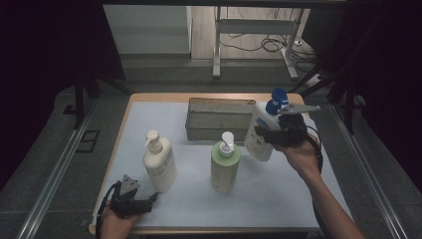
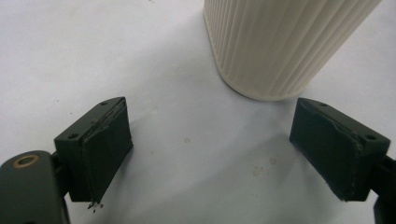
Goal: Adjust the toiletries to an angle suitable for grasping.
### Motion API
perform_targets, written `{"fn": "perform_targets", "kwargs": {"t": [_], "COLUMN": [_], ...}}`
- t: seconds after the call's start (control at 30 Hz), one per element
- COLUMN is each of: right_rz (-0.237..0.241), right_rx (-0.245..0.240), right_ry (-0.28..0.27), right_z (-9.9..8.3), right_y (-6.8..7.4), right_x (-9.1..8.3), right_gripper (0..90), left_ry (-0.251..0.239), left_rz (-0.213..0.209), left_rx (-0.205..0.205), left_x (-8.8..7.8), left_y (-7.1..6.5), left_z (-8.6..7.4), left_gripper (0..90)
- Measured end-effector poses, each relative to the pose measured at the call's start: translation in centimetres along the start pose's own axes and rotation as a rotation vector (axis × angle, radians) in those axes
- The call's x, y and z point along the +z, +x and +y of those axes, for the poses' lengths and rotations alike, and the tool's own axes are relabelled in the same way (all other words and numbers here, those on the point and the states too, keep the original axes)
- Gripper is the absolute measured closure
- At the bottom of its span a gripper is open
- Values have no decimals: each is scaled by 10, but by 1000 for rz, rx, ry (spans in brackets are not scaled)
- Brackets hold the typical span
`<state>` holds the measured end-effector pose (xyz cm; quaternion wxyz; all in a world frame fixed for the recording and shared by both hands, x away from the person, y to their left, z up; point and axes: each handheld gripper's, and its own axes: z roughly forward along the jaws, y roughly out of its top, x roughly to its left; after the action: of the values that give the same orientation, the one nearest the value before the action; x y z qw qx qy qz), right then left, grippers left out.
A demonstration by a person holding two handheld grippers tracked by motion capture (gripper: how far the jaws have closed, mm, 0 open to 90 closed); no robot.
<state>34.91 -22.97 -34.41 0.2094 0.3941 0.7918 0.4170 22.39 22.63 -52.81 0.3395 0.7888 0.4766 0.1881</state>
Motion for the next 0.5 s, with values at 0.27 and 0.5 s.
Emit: {"fn": "perform_targets", "kwargs": {"t": [0.27,0.5], "right_rz": [4,5], "right_rx": [-8,-9], "right_ry": [-8,-13], "right_z": [18,31], "right_y": [2,4], "right_x": [7,15], "right_gripper": [401,401], "left_ry": [-2,0], "left_rz": [0,0], "left_rx": [-2,0], "left_x": [0,0], "left_y": [0,0], "left_z": [0,0], "left_gripper": [123,123]}}
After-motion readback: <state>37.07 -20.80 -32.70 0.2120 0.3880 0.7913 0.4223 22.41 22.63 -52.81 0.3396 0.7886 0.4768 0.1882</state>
